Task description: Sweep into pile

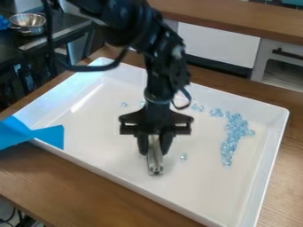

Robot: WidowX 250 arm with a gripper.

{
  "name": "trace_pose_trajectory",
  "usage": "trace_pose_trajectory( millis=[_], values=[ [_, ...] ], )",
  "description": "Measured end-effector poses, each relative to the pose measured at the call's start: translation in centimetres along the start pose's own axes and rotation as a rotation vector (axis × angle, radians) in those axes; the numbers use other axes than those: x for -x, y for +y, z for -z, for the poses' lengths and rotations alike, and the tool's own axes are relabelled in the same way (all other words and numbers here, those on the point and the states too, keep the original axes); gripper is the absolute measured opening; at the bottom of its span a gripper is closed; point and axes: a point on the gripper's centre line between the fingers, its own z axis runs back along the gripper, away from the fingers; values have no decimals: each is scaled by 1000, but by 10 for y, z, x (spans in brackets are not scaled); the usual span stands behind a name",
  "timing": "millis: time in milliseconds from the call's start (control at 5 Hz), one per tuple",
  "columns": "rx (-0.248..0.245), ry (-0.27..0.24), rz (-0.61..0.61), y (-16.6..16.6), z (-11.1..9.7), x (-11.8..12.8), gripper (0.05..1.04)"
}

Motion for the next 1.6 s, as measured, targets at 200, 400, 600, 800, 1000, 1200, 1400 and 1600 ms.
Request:
trace_pose_trajectory(
  millis=[200, 400, 600, 800, 1000, 1200, 1400, 1600],
  values=[
    [-13, -24, 8, -10, 2, 0, 370],
    [-1, -24, -7, -25, 2, -2, 370],
    [16, -7, -8, -47, 0, 3, 370],
    [32, 20, -28, -64, -3, 4, 370],
    [44, 17, -30, -79, -5, 4, 370],
    [40, -8, -52, -93, 0, -4, 370],
    [41, -37, -66, -102, 2, -13, 370],
    [39, -57, -80, -107, 3, -18, 370]
  ],
)
